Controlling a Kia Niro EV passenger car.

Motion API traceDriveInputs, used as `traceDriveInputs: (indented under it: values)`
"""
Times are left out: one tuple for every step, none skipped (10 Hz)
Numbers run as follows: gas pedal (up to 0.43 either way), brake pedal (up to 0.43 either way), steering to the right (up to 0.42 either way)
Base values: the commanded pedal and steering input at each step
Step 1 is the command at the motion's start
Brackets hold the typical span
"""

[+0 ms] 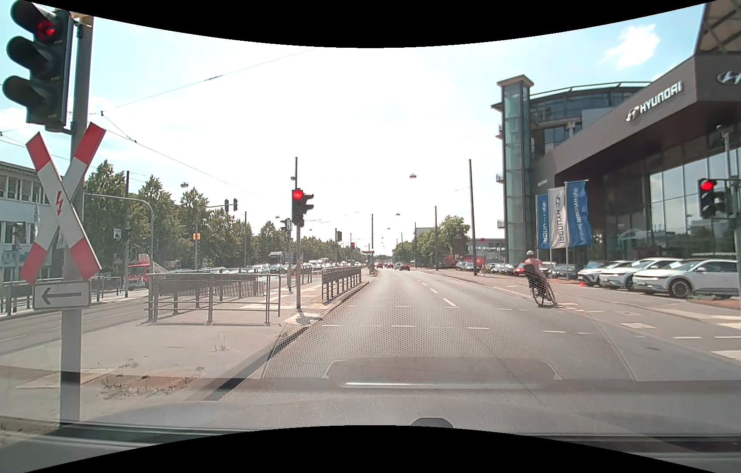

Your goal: Follow the waypoints while adhering to traffic rules and regulations

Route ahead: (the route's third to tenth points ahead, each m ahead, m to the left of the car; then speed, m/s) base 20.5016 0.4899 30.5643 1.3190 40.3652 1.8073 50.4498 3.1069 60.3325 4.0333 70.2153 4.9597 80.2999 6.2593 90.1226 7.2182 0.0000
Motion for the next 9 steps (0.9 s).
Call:
traceDriveInputs:
  values:
    - [0.000, 0.220, -0.009]
    - [0.000, 0.220, -0.009]
    - [0.000, 0.220, -0.009]
    - [0.000, 0.220, -0.009]
    - [0.000, 0.220, -0.009]
    - [0.000, 0.220, -0.009]
    - [0.000, 0.220, -0.010]
    - [0.000, 0.220, -0.010]
    - [0.000, 0.220, -0.010]
